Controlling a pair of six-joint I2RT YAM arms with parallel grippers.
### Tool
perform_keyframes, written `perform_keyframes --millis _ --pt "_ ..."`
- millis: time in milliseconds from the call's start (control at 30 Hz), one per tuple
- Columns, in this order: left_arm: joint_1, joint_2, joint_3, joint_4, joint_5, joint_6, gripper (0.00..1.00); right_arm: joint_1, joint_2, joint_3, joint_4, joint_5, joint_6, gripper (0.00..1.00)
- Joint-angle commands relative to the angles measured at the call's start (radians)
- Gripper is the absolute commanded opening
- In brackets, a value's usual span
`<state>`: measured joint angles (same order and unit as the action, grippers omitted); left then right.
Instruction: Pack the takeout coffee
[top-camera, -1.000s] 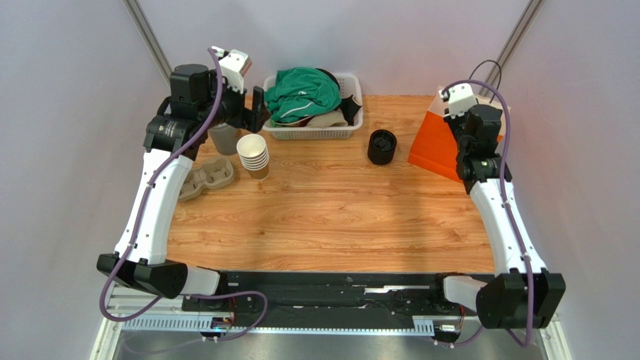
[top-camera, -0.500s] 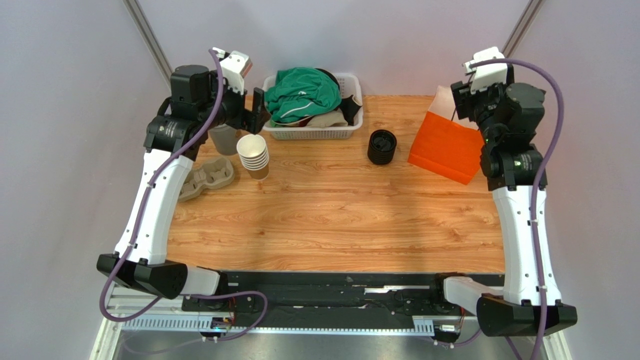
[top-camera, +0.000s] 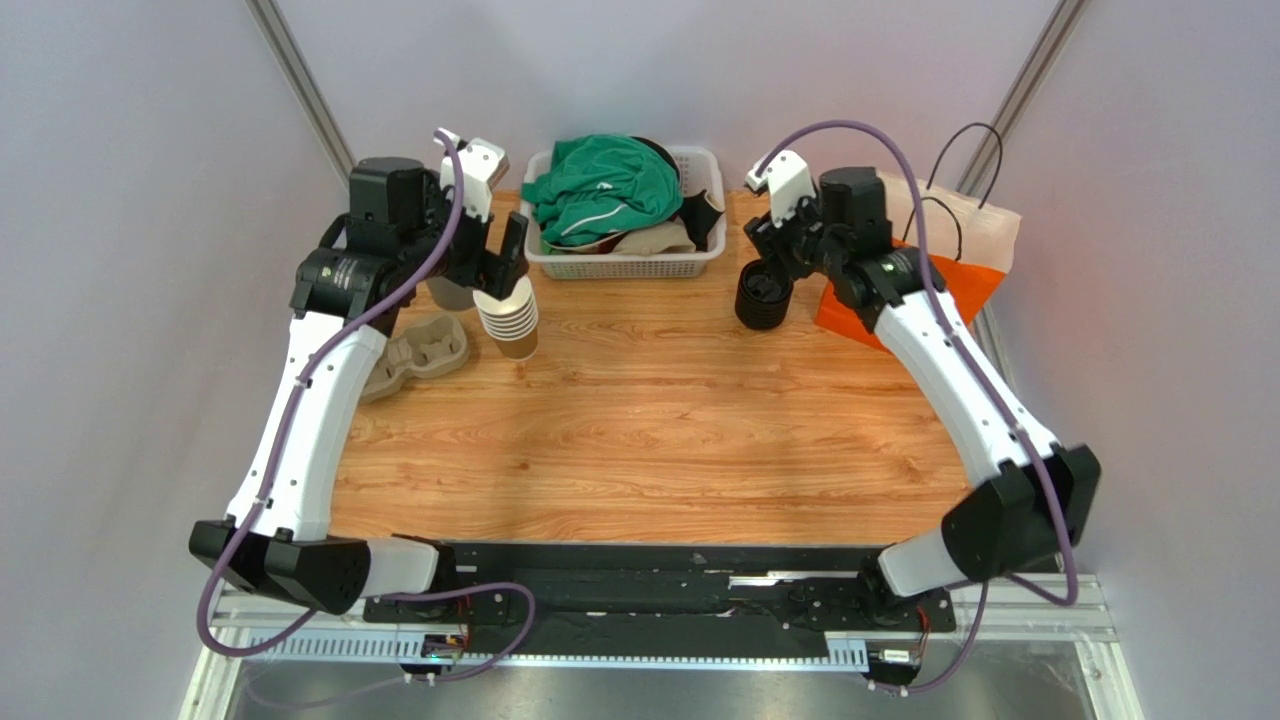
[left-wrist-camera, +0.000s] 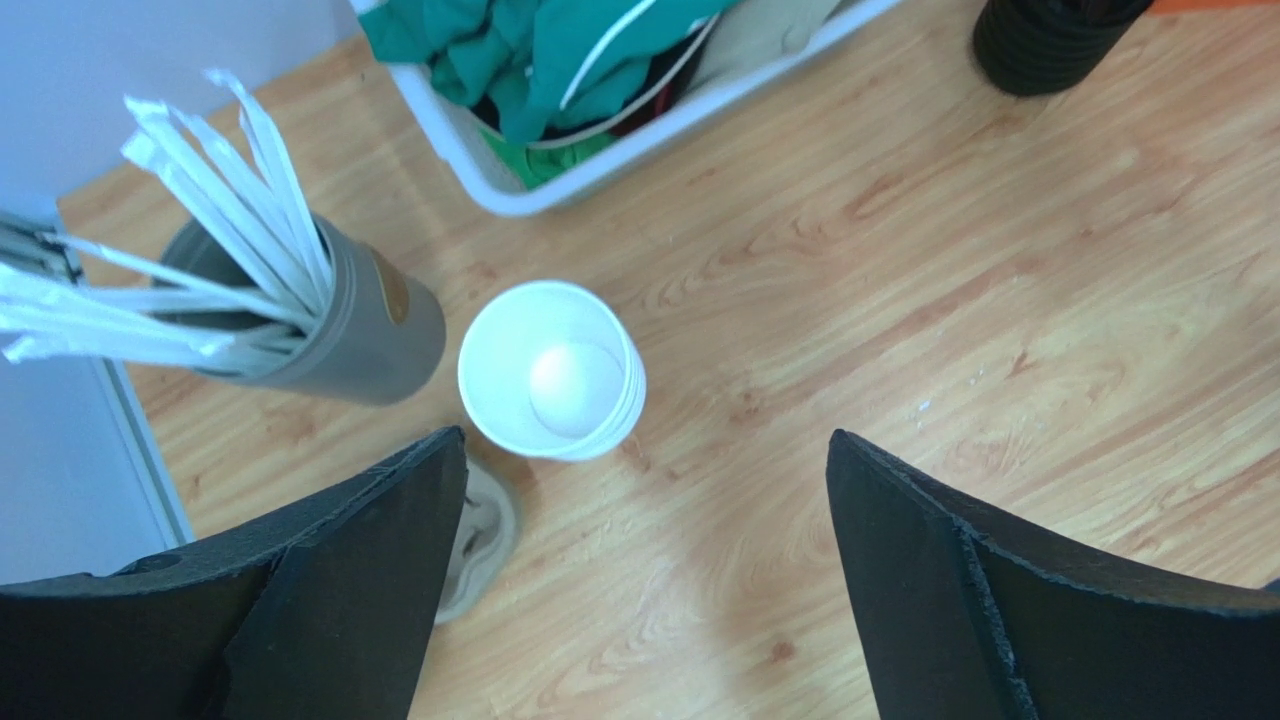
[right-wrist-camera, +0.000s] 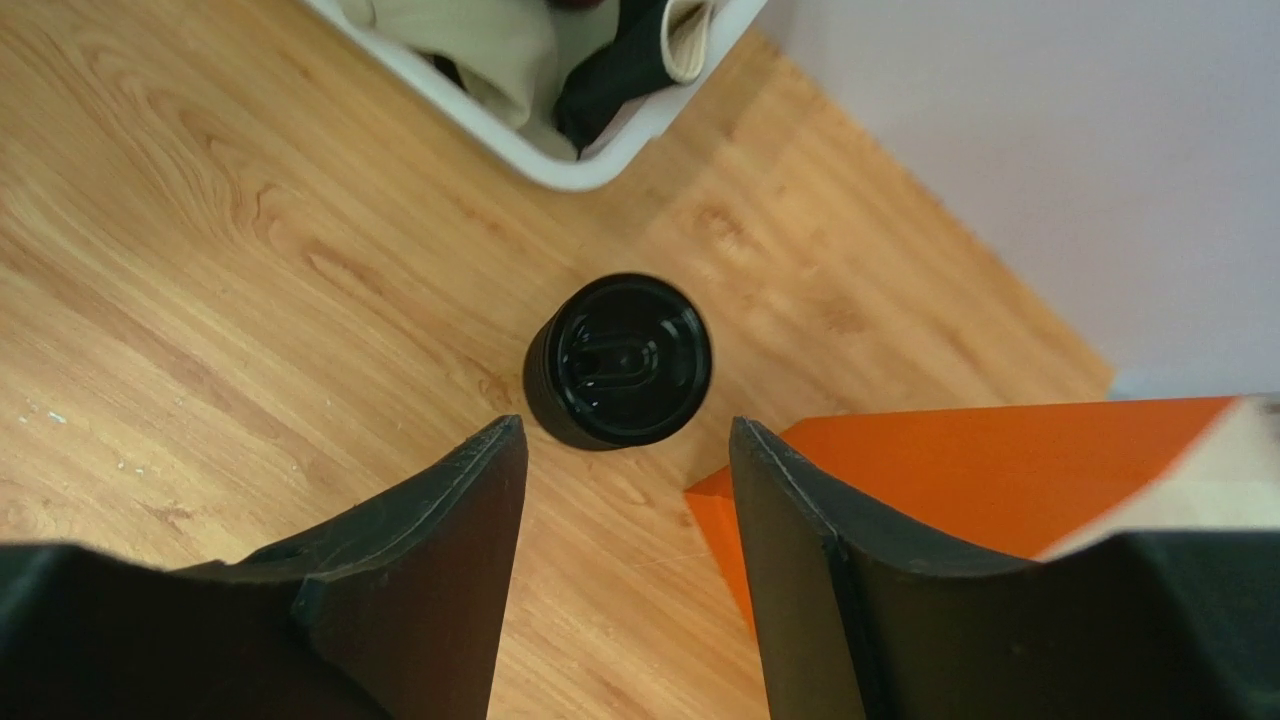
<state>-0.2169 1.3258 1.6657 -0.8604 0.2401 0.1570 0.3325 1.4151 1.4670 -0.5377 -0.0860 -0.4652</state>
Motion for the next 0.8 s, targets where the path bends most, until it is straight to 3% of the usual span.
perform_keyframes --millis 0,400,767 --pt "0.019 -0.066 -0.095 0.070 -0.044 0.065 0.99 0.005 0.071 0.007 0.007 0.002 0.083 0.57" --pt "0.065 0.038 -0.227 0.133 0.137 0.269 0.86 0.016 0.031 -0.108 0.025 -0.024 0.088 0.56" --pt "0.065 0.217 -0.222 0.173 0.127 0.325 0.72 0.016 0.004 -0.134 0.022 -0.046 0.088 0.56"
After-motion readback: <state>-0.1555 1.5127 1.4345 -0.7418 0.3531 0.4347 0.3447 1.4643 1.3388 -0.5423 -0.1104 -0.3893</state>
